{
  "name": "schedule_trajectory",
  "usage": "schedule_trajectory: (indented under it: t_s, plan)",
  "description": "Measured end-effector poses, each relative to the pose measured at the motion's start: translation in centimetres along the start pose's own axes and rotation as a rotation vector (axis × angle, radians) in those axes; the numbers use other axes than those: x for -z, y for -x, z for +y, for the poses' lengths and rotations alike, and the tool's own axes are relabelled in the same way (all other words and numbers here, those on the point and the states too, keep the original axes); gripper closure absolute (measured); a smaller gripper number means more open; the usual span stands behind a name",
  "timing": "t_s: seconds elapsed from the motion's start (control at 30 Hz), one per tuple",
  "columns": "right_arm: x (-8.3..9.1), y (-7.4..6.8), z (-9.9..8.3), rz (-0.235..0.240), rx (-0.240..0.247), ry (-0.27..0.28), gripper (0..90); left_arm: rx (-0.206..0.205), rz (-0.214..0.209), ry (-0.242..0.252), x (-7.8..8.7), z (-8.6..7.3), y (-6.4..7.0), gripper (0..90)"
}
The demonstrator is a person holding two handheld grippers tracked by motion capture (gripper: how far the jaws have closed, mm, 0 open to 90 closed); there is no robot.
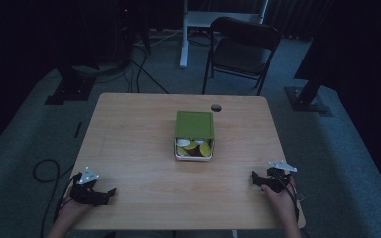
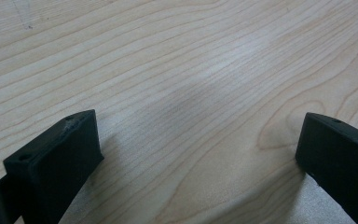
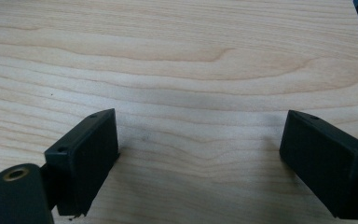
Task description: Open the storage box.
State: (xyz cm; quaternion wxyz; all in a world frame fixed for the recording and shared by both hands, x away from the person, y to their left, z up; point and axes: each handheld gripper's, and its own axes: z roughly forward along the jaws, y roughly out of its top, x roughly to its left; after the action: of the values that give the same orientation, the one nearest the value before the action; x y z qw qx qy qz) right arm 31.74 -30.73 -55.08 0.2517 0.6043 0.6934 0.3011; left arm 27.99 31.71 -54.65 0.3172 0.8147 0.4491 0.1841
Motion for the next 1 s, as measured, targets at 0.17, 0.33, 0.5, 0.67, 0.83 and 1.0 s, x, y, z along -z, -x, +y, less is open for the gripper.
schedule_trajectory:
  t_s: [0.17, 0.33, 0.5, 0.67, 0.83, 1.0]
  plan:
    - [0.0, 0.0, 0.0, 0.0, 0.001, 0.0, 10.9, -0.001, -0.001, 0.0, 0.01, -0.01, -0.01, 0.0]
    - [0.0, -0.02, -0.01, 0.0, 0.001, 0.0, 10.9, 0.0, -0.001, 0.0, 0.0, -0.01, -0.01, 0.0]
    - [0.02, -0.02, -0.02, 0.0, 0.003, 0.002, 11.1, 0.0, -0.002, 0.0, 0.0, -0.01, -0.01, 0.0]
    - [0.02, -0.03, 0.0, 0.004, 0.006, 0.002, 11.3, -0.002, -0.003, 0.0, 0.01, -0.03, -0.04, 0.0]
    - [0.08, -0.09, -0.01, 0.013, 0.009, 0.006, 12.6, -0.002, -0.004, 0.0, 0.01, -0.02, -0.04, 0.0]
    - [0.24, -0.79, -0.02, 0.027, 0.052, 0.011, 12.6, -0.002, -0.004, 0.0, 0.01, -0.02, -0.04, 0.0]
